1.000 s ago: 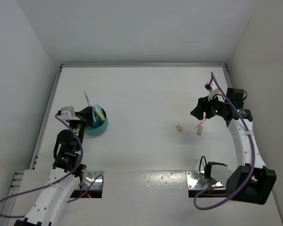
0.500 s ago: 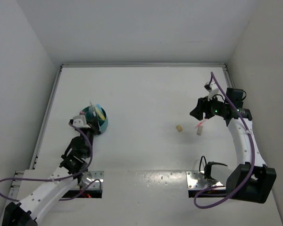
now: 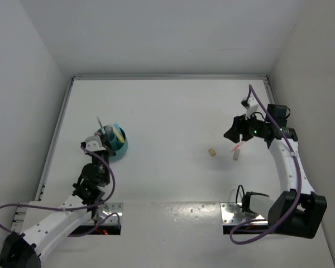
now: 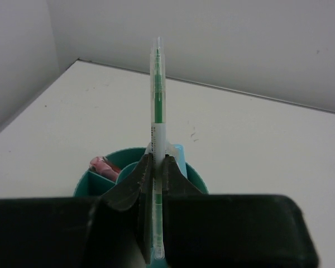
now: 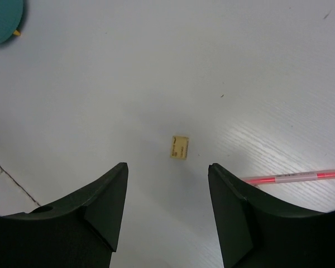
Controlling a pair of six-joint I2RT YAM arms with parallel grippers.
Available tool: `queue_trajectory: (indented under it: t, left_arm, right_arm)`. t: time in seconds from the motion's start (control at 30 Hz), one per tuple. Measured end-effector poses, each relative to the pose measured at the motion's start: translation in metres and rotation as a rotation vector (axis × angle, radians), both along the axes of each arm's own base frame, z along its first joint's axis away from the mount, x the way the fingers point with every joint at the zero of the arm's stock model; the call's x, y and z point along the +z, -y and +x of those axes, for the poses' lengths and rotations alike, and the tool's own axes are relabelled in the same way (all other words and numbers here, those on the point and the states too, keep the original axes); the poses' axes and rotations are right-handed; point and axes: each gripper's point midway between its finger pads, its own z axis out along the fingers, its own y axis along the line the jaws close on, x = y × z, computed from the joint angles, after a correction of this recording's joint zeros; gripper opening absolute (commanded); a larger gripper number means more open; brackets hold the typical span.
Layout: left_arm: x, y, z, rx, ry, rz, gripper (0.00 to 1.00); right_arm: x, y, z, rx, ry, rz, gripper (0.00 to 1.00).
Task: Sort the stationery into containers
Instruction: Place the pen in the storage box.
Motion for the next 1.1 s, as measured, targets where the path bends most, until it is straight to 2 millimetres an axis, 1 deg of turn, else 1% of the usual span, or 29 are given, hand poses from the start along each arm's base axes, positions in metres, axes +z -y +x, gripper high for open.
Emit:
queue_trajectory:
  t: [0.1,0.3,0.63,0.77,0.9,1.0,1.1]
  left_arm:
    - [0.002,-0.005,0.000,0.033,0.004,0.014,0.00]
    - [-0.003,-0.016,0.001,0.117,-0.016,0.019,0.00]
    - [-0.024,-0.029,-0.004,0.266,-0.084,-0.054,0.00]
    - [-0.021,-0.033,-0.005,0.317,-0.088,-0.062,0.00]
    - [-0.009,-0.038,-0.002,0.339,-0.083,-0.024,0.00]
    - [0.002,-0.047,0.002,0.369,-0.074,0.001,0.00]
    - [0.005,-0.057,0.007,0.399,-0.083,0.035,0.00]
  right_arm:
    - [0.000,0.000,0.000,0.002,-0.001,0.002,0.60]
    - [0.000,-0.001,-0.001,0.008,0.001,0.004,0.60]
    - [0.000,-0.001,-0.001,0.010,0.002,0.003,0.60]
    - [0.000,-0.001,-0.001,0.010,0.002,0.003,0.60]
    - [0.000,-0.002,-0.002,0.011,-0.004,0.006,0.60]
    - [-0.001,-0.003,-0.003,0.017,-0.008,0.010,0.60]
    - [0.000,-0.003,-0.004,0.023,-0.006,0.011,0.60]
